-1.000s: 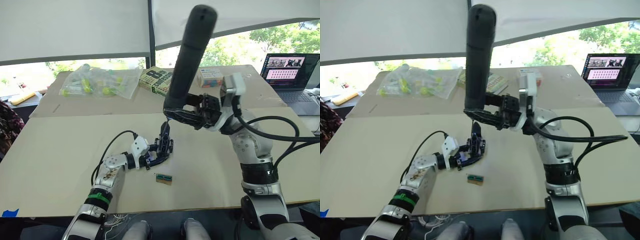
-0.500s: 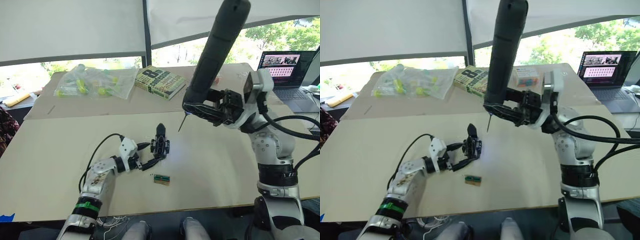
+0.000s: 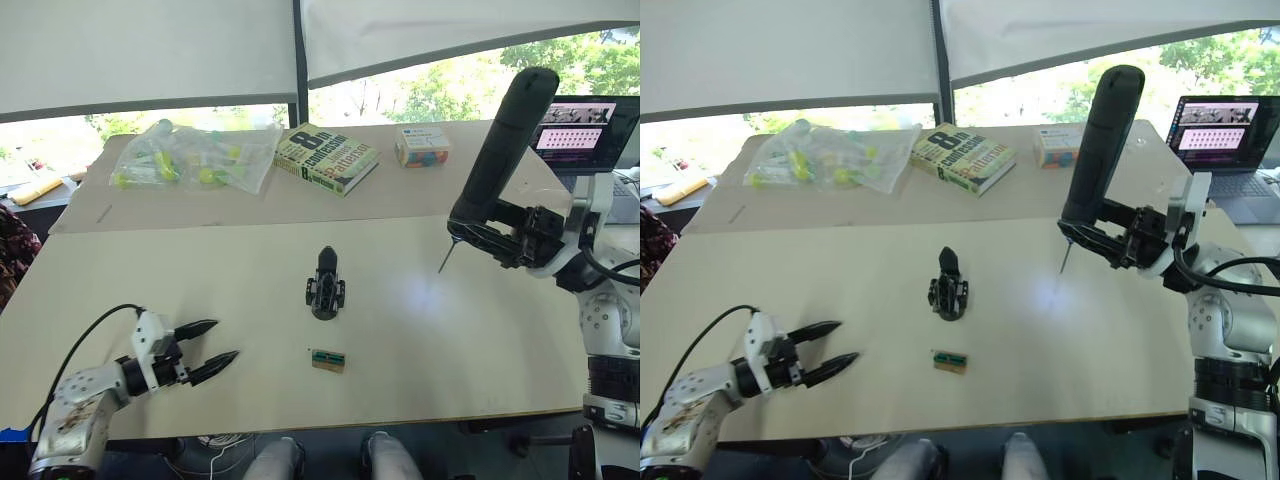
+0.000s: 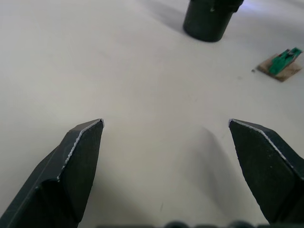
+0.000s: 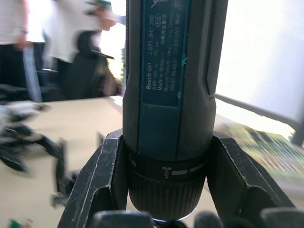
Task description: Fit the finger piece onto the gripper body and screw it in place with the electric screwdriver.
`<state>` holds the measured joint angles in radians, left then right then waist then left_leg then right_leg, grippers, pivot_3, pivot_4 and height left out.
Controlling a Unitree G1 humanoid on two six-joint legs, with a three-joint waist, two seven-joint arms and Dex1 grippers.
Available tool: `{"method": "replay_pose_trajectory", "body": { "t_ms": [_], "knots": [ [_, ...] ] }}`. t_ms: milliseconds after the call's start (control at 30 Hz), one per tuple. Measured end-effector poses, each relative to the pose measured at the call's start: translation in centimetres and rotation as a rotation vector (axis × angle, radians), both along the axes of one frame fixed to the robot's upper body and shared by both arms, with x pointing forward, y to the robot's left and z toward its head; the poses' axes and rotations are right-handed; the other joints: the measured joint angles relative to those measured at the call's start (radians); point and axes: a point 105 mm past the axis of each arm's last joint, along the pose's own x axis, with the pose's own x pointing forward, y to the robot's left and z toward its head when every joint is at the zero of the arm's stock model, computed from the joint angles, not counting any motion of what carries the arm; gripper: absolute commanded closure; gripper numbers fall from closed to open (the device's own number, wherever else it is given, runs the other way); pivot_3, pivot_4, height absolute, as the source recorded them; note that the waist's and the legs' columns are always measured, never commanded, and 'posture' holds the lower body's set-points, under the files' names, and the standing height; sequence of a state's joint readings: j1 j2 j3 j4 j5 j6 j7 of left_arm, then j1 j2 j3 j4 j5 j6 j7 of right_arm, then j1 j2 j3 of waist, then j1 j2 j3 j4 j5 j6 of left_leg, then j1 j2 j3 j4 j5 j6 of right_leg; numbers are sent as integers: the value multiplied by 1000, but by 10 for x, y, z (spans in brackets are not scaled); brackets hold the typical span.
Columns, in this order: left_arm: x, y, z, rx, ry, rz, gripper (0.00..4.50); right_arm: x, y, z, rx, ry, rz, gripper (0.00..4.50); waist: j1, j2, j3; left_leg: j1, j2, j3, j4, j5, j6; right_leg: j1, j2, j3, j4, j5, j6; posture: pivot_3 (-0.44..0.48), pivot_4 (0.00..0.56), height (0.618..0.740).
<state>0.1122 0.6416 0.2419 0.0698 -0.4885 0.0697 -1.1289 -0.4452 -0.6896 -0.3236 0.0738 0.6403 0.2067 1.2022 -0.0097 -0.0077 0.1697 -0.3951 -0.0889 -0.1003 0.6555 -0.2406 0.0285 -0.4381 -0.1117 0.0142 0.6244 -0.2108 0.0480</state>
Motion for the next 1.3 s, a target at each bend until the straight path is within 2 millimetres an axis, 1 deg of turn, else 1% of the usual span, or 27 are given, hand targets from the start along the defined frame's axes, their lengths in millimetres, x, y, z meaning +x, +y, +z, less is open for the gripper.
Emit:
{"method": "replay_pose_trajectory", "body": {
  "t_ms": [67, 167, 367, 400, 633, 767, 1000, 1100, 1167, 1300],
  "knots": [
    [-9, 7, 4, -7, -7, 25, 46, -2, -8, -8, -21, 16, -32, 2576, -1, -1, 2, -1, 0, 0, 0, 0, 0, -1, 0, 0, 0, 0, 0, 0, 150, 740],
    [-16, 20, 12, 16, -12, 65, 46, -4, -16, -14, -28, 23, -71, 2576, 0, 0, 4, -1, 0, 0, 0, 0, 0, -1, 0, 0, 0, 0, 0, 0, 150, 740],
    [-17, 31, 35, 48, -47, 104, 46, -5, -16, -16, -18, 12, -94, 2576, 1, -1, 6, -2, 0, 0, 3, 0, 0, 0, 1, -1, 1, 0, 0, 0, 150, 740],
    [-17, 31, 40, 48, -59, 106, 46, -4, -15, -16, -11, 11, -96, 2576, 1, 0, 6, -2, 0, 0, 3, 0, 0, 0, 1, -1, 1, 0, 0, 0, 150, 740],
    [-16, 19, 53, 55, -71, 65, 46, -7, -7, -8, 1, -13, -89, 2576, 0, 0, 7, -2, 0, 0, 3, 0, 0, 0, 1, 0, 1, 0, 0, 0, 150, 740],
    [-15, 7, 54, 51, -59, 20, 46, -12, 4, 2, 10, -40, -57, 2576, 0, 0, 7, -2, 0, 0, 3, 0, 0, 0, 1, 0, 1, 1, -1, 0, 150, 740],
    [-11, -20, 57, 55, -75, -128, 46, -20, 33, 14, 62, -52, 38, 2576, 1, 0, 7, -2, 0, 0, 4, 0, -1, 0, 3, 0, 2, 1, -2, 0, 150, 740],
    [-10, -32, 57, 60, -87, -201, 46, -29, 49, 20, 105, -52, 94, 2576, 0, 0, 7, -2, 1, 0, 4, 0, -1, 0, 3, 0, 2, 1, -2, 0, 150, 740],
    [-10, -40, 57, 64, -99, -253, 46, -38, 62, 24, 121, -51, 148, 2576, 0, 0, 7, -2, 1, 0, 4, 0, -1, -1, 3, 0, 2, 1, -2, 0, 150, 740],
    [-10, -53, 50, 79, -91, -340, 46, -55, 87, 24, 125, -48, 244, 2576, 0, 0, 7, -2, 0, 0, 4, 0, -1, 0, 3, 0, 2, 1, -2, 0, 150, 740]
  ]
}}
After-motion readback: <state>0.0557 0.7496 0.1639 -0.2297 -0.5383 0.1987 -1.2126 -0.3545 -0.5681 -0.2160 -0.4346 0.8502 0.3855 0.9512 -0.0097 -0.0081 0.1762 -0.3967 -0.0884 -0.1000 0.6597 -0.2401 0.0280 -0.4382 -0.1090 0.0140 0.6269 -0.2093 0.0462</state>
